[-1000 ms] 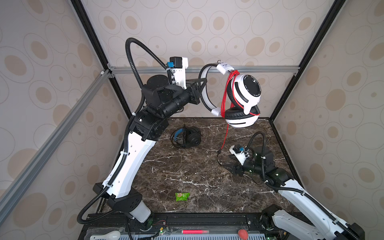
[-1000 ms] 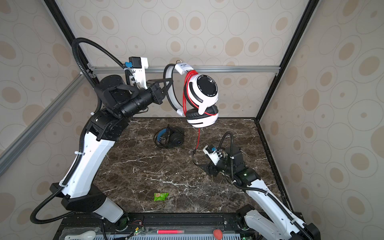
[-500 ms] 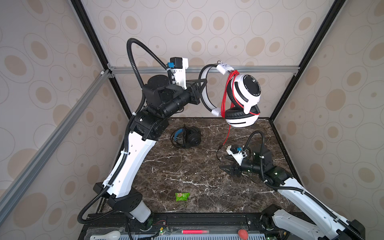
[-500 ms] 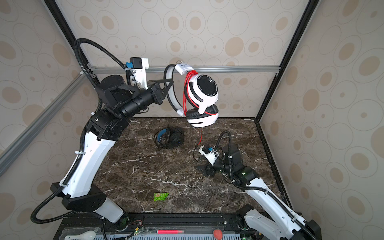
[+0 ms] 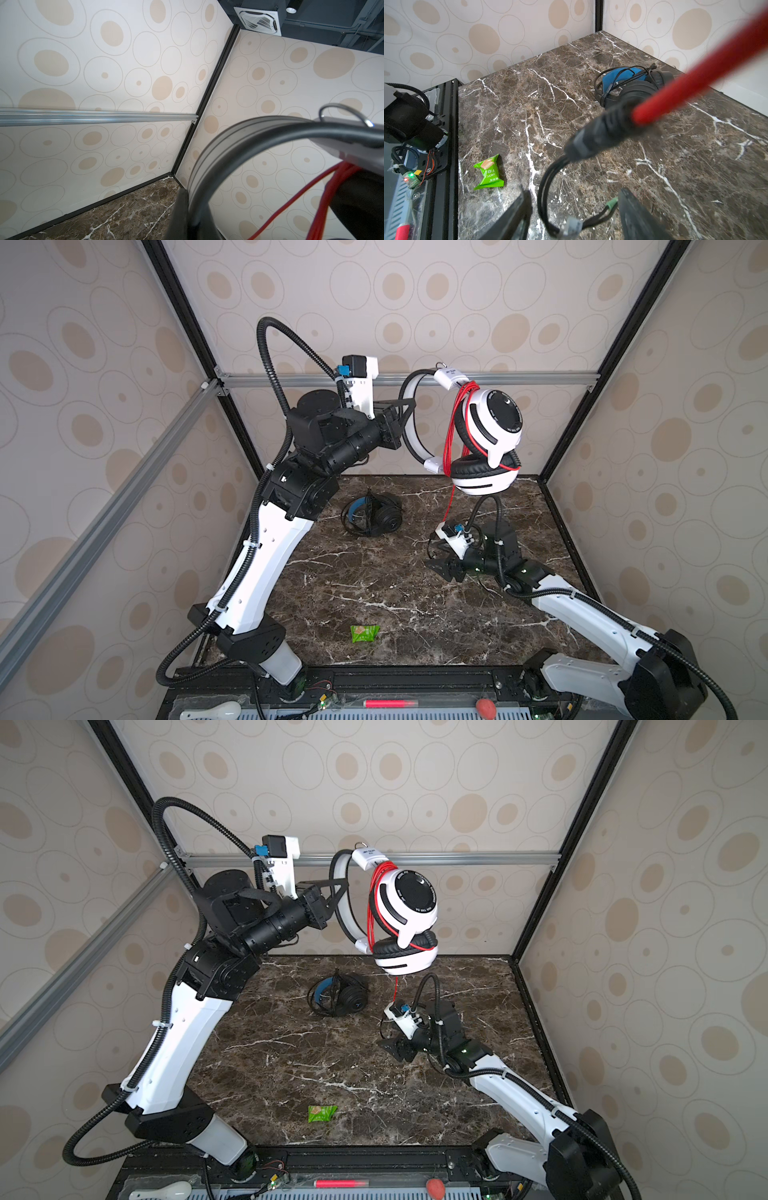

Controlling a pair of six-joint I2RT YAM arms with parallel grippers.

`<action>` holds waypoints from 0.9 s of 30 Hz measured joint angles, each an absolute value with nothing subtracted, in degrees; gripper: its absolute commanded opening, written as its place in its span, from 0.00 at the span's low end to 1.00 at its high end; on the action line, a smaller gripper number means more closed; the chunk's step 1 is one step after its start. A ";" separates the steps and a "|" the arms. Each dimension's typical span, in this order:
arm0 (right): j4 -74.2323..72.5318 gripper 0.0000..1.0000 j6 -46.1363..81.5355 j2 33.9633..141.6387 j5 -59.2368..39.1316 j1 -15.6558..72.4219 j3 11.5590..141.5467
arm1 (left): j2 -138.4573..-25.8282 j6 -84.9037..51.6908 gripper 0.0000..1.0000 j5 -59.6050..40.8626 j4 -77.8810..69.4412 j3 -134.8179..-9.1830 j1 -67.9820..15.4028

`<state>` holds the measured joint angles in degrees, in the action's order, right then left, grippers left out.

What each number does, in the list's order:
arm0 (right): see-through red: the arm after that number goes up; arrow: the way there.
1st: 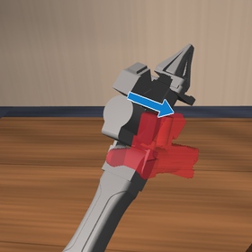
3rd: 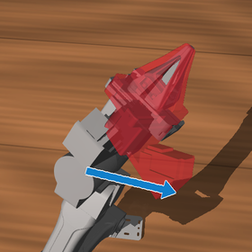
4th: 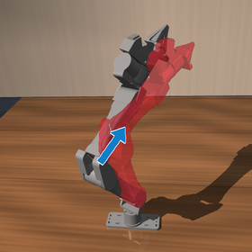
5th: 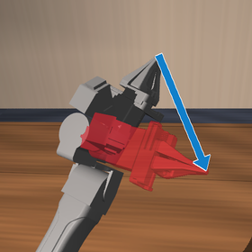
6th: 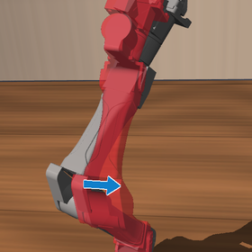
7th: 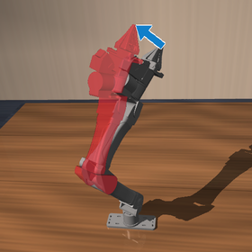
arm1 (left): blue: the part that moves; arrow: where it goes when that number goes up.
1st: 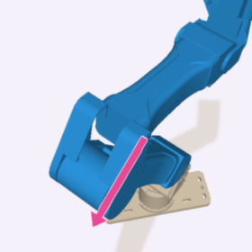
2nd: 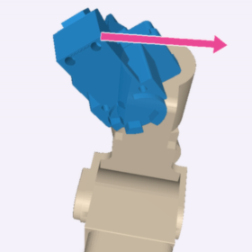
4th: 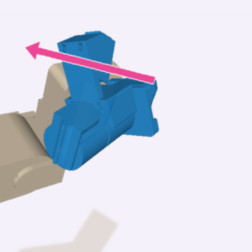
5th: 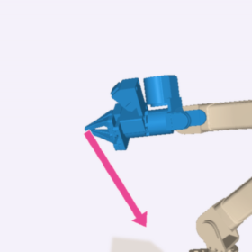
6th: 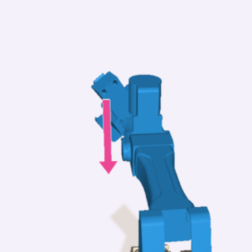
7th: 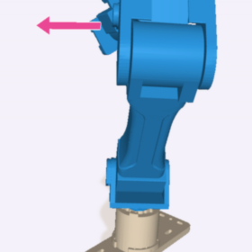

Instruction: Wrap the headphones

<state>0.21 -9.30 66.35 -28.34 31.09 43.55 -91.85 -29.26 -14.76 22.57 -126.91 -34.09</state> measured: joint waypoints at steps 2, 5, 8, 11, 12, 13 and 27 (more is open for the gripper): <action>-0.23 0.67 -9.30 66.48 -28.27 31.31 43.55 | -91.85 -29.28 0.00 -14.81 22.57 -126.89 -33.91; -0.99 0.64 -9.30 66.81 -28.23 31.46 43.55 | -91.85 -29.30 0.00 -14.94 22.57 -126.89 -33.67; -2.24 0.55 -9.15 67.96 -28.21 31.51 43.53 | -91.85 -29.34 0.00 -15.20 22.57 -126.89 -33.39; -3.01 0.48 -8.45 69.10 -28.25 31.53 43.42 | -91.85 -29.58 0.00 -15.38 22.55 -126.91 -33.04; -3.07 0.47 -8.19 69.30 -28.23 31.53 43.35 | -91.85 -29.67 0.00 -15.40 22.55 -126.91 -32.93; -3.16 0.47 -7.94 69.45 -28.23 31.53 43.27 | -91.85 -29.78 0.00 -15.44 22.55 -126.89 -32.82; -5.72 0.14 -6.70 71.35 -25.41 31.55 42.15 | -92.86 -31.07 0.00 -16.88 22.33 -126.91 -31.59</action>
<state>-5.72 -6.70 71.35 -25.41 31.55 42.15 -92.86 -31.07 -16.88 22.33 -126.91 -31.59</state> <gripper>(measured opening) 0.189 0.067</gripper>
